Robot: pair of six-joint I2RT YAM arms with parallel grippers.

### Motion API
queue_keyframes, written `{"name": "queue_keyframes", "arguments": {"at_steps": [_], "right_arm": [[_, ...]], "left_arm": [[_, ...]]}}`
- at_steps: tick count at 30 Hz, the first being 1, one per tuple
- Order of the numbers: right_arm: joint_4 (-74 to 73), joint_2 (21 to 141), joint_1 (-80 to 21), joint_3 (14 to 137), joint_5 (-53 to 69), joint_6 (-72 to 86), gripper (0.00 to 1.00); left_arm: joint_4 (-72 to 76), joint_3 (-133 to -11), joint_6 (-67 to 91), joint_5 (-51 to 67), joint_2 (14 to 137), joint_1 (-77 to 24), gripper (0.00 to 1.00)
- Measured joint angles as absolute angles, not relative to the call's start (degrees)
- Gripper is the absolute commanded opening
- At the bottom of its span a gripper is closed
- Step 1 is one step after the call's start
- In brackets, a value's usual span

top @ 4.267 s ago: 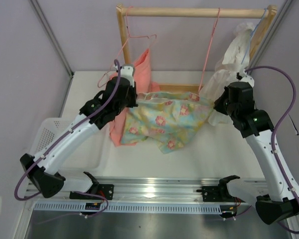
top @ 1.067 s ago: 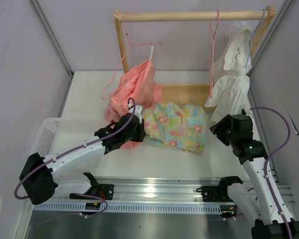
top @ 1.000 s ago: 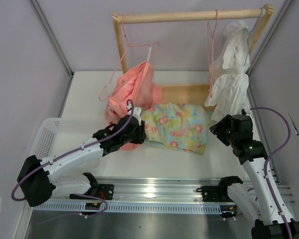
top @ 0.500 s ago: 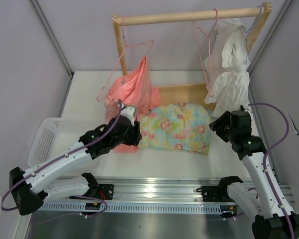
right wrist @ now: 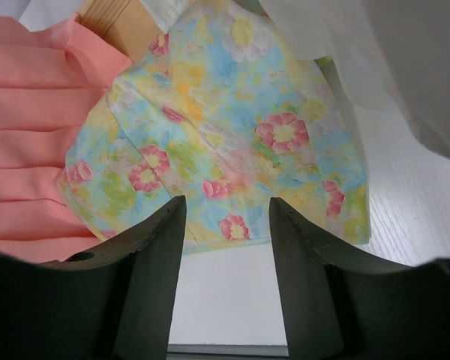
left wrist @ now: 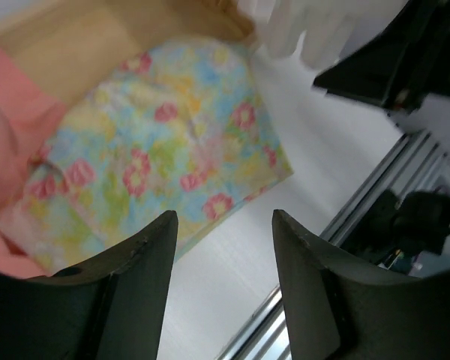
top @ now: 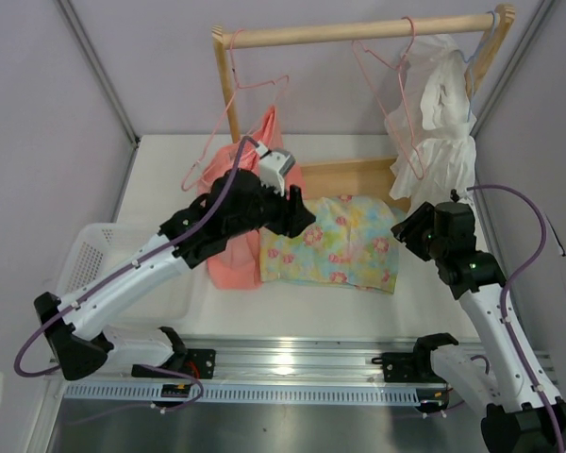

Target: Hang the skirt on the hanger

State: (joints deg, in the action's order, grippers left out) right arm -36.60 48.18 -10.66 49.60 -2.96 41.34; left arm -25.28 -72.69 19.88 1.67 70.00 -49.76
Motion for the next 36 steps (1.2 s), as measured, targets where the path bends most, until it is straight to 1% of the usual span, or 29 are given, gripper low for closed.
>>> {"name": "queue_keyframes", "arguments": {"at_steps": [4,7,13,16,21,28,31,33,36], "right_arm": [[-36.6,48.2,-11.7,49.6,-3.0,40.8,0.52],[-36.6,48.2,-12.7,49.6,-3.0,40.5,0.53],[-37.0,47.3,-14.0,49.6,-2.9,40.5,0.53],[-37.5,46.6,-14.3,49.6,-2.9,40.4,0.53],[-38.8,45.1,-14.8,49.6,-2.5,40.1,0.53],[-41.2,43.2,-15.4,50.8,-1.3,37.1,0.53],[-43.3,42.3,-16.3,54.5,1.1,34.9,0.54],[-43.9,42.0,-16.7,58.8,3.5,33.7,0.54],[-44.6,43.3,-17.1,66.8,6.6,32.3,0.55]], "left_arm": [[-21.5,-85.3,20.3,0.3,75.6,-49.8,0.65],[-17.5,-96.3,21.1,-3.0,82.0,-49.8,0.66],[-14.5,-126.8,21.9,-14.3,103.3,-51.1,0.73],[-11.4,-135.1,20.9,-20.7,112.1,-52.6,0.76],[-3.6,-136.5,18.4,-26.2,120.7,-53.9,0.79],[5.8,-135.4,14.2,-29.4,124.4,-54.8,0.81],[9.1,-131.5,13.0,-31.0,122.4,-55.0,0.81],[10.6,-126.5,12.9,-31.5,119.7,-54.9,0.80],[10.8,-124.1,13.0,-31.4,118.3,-54.7,0.79]]}}
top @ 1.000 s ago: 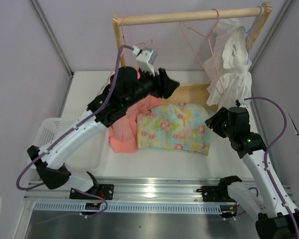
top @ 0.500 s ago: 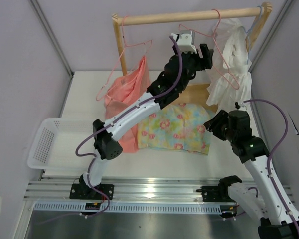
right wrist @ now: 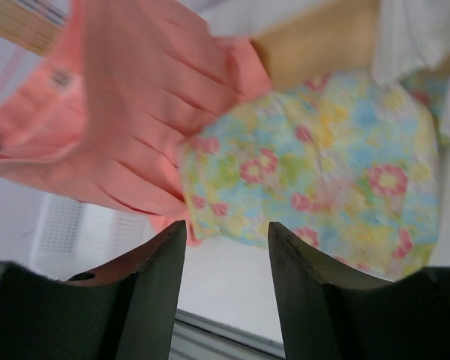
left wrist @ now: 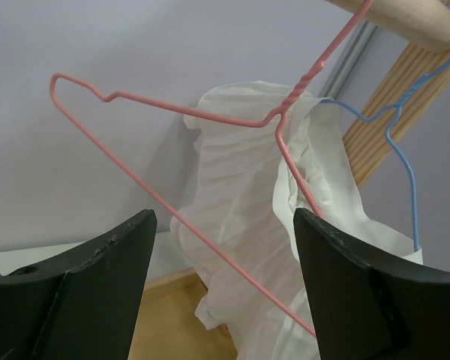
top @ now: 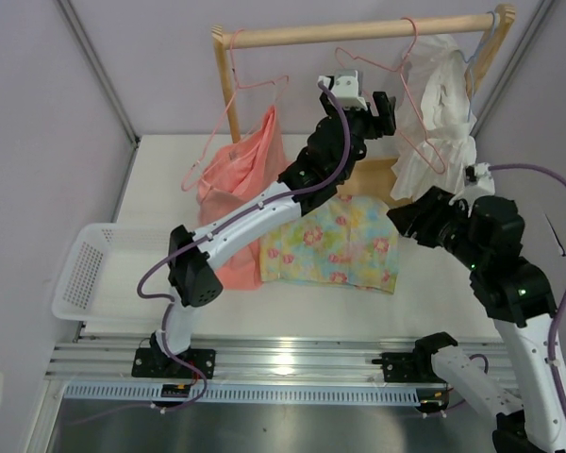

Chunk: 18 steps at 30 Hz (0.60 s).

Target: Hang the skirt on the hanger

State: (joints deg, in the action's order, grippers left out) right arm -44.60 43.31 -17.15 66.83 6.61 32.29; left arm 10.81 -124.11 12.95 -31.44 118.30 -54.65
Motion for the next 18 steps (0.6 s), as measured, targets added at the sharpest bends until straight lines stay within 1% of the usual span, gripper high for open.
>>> {"name": "queue_keyframes", "arguments": {"at_steps": [3,6,9,15,18], "right_arm": [[-44.9,46.0,-17.3,76.5,7.2,30.9,0.55],[-43.5,50.3,-17.3,86.2,4.8,28.2,0.56],[-40.6,55.1,-16.8,92.9,2.4,25.0,0.56],[-33.3,66.9,-14.9,100.0,0.2,19.9,0.58],[-29.3,72.8,-14.2,100.9,-0.2,17.6,0.58]], "left_arm": [[11.2,-121.7,13.0,-31.4,116.8,-54.5,0.80],[11.3,-117.7,13.3,-31.4,114.3,-54.2,0.79],[11.0,-116.4,13.5,-31.4,113.0,-54.1,0.79],[8.5,-112.9,13.8,-31.4,108.7,-53.8,0.78],[7.2,-109.2,14.6,-31.2,105.0,-53.6,0.77]]}}
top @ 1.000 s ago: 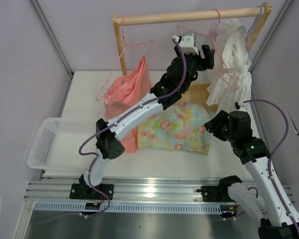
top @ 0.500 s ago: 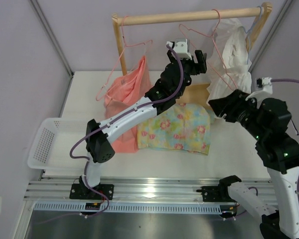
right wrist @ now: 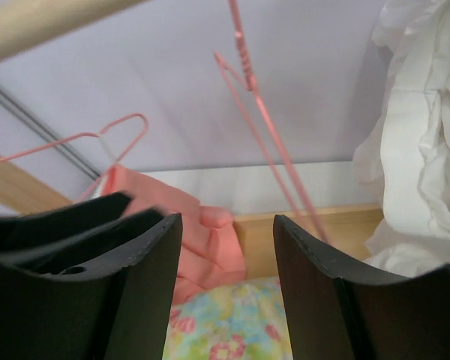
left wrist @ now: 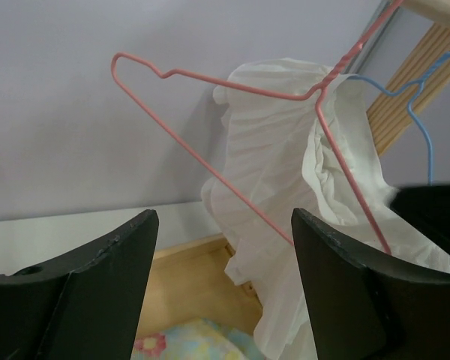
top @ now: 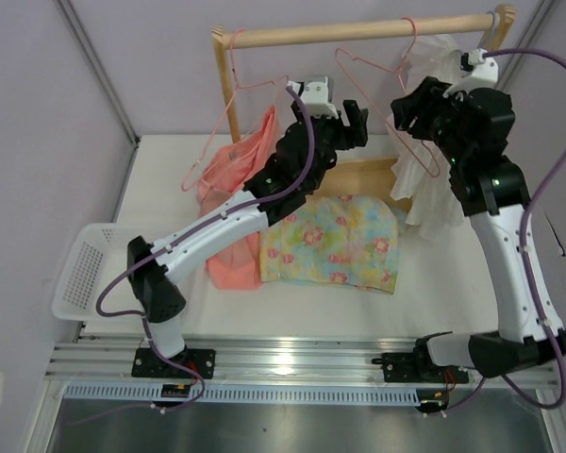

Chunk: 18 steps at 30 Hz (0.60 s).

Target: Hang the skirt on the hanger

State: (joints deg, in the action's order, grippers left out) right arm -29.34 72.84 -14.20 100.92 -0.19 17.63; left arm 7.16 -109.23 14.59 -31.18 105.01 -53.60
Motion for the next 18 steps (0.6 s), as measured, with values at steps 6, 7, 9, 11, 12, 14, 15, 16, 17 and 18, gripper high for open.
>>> {"name": "queue_keyframes", "arguments": {"at_steps": [6,7,9,11,12,14,15,16,17,18], "right_arm": [[-22.6,82.3,-11.5,102.1,-0.2,14.9,0.59],[-21.6,83.0,-11.3,102.4,-0.3,14.7,0.59],[-19.8,84.7,-10.8,103.6,-0.3,14.2,0.59],[-18.5,86.1,-10.7,105.5,-0.4,13.6,0.59],[-17.9,86.8,-10.6,106.8,-0.4,13.3,0.59],[-17.0,87.6,-10.6,108.7,-0.4,13.1,0.59],[-16.3,87.7,-10.6,109.3,-0.3,13.0,0.60],[-15.8,87.8,-10.6,109.6,-0.1,13.0,0.60],[-15.2,87.8,-10.6,110.0,0.1,13.0,0.60],[-14.8,87.9,-10.6,110.3,0.4,13.0,0.59]], "left_arm": [[5.8,-98.8,15.6,-29.7,95.7,-52.3,0.76],[5.4,-97.4,15.9,-29.3,94.4,-52.1,0.76],[5.2,-95.5,16.1,-28.4,92.1,-51.7,0.76],[5.1,-94.0,16.0,-27.8,90.4,-51.5,0.76],[5.0,-93.3,16.0,-27.4,89.5,-51.5,0.76],[4.9,-92.4,16.0,-26.7,88.5,-51.4,0.76],[5.0,-91.9,16.0,-26.4,88.0,-51.3,0.76],[5.0,-91.5,16.0,-26.2,87.6,-51.2,0.76],[5.0,-91.1,16.0,-25.8,87.3,-51.2,0.76],[5.0,-90.7,16.0,-25.4,87.1,-51.2,0.76]]}}
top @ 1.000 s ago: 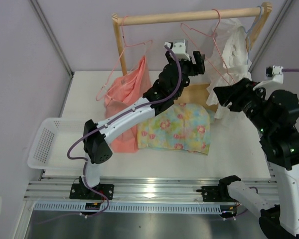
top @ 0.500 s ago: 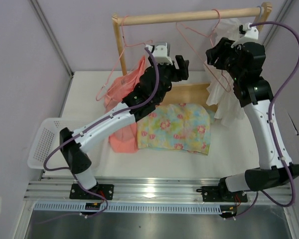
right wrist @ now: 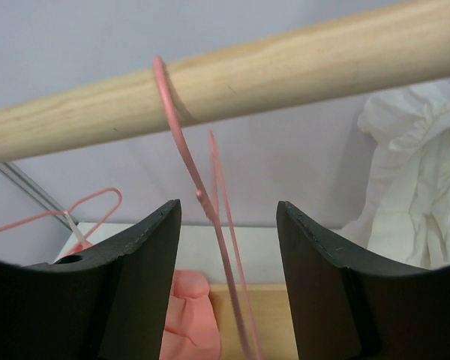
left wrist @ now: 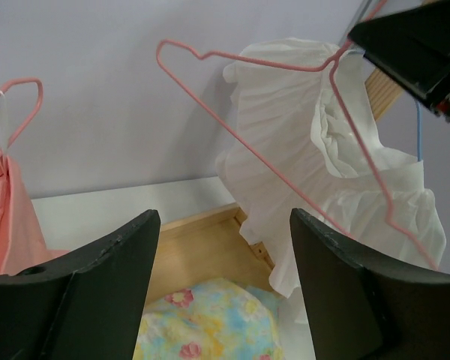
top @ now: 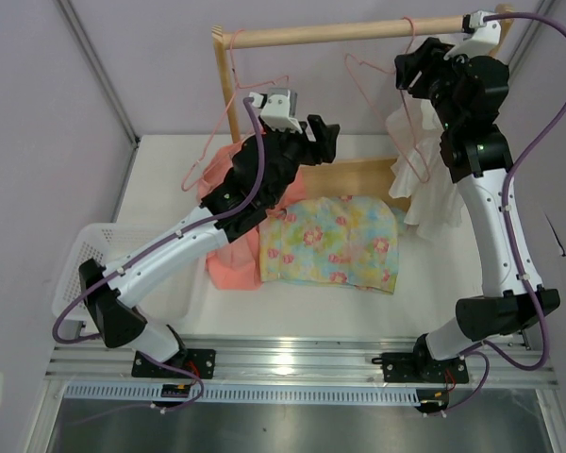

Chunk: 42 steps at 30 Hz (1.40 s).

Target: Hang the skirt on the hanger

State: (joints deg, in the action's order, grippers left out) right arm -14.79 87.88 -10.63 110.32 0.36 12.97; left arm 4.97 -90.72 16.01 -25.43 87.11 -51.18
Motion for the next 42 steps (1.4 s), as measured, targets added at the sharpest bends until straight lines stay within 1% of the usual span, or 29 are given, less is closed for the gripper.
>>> {"name": "queue_keyframes", "arguments": {"at_steps": [1,4,5,11,19,26,31,33,34,36,37,39,40,42], "right_arm": [[-14.3,88.0,-10.6,110.7,0.6,13.0,0.59],[-13.6,89.2,-10.7,112.3,1.3,13.2,0.47],[-13.2,89.6,-10.8,112.5,1.5,13.3,0.40],[-12.8,91.6,-14.2,112.5,0.2,12.9,0.26],[-12.0,94.7,-24.8,114.5,-4.7,10.0,0.21],[-12.1,97.2,-28.8,116.2,-8.1,8.7,0.18],[-12.1,97.3,-29.8,116.2,-10.1,7.9,0.20],[-12.1,97.3,-30.2,116.2,-10.3,7.8,0.25],[-12.1,97.3,-30.5,116.2,-10.4,7.8,0.32],[-12.1,97.3,-30.9,116.1,-10.7,7.9,0.42],[-12.1,97.1,-31.0,116.0,-10.8,8.0,0.53],[-12.2,96.1,-31.1,114.7,-11.0,8.4,0.61],[-12.2,95.4,-31.2,113.8,-11.0,8.4,0.67],[-12.8,93.2,-31.1,112.1,-11.5,9.1,0.72]], "left_arm": [[5.0,-90.4,16.0,-25.1,87.0,-51.1,0.76],[4.8,-89.7,16.0,-24.4,87.0,-50.9,0.75],[4.5,-89.6,16.0,-24.1,87.0,-50.9,0.75],[4.0,-88.8,16.0,-23.1,86.9,-50.3,0.75],[3.5,-87.3,16.0,-22.2,85.6,-48.9,0.75],[3.2,-86.4,16.0,-22.2,83.0,-47.4,0.76],[3.6,-86.4,15.9,-22.2,82.2,-46.4,0.80],[3.7,-86.4,15.9,-22.3,82.2,-46.3,0.81],[3.6,-86.6,15.9,-22.3,82.3,-46.3,0.82],[4.1,-88.0,15.9,-22.5,83.3,-46.2,0.83],[4.7,-88.7,15.9,-22.7,83.9,-46.2,0.83],[5.9,-89.8,15.8,-23.2,84.9,-46.2,0.83],[6.7,-90.3,15.8,-23.6,85.4,-46.2,0.84],[7.5,-91.7,15.5,-24.3,86.7,-46.1,0.84]]}}
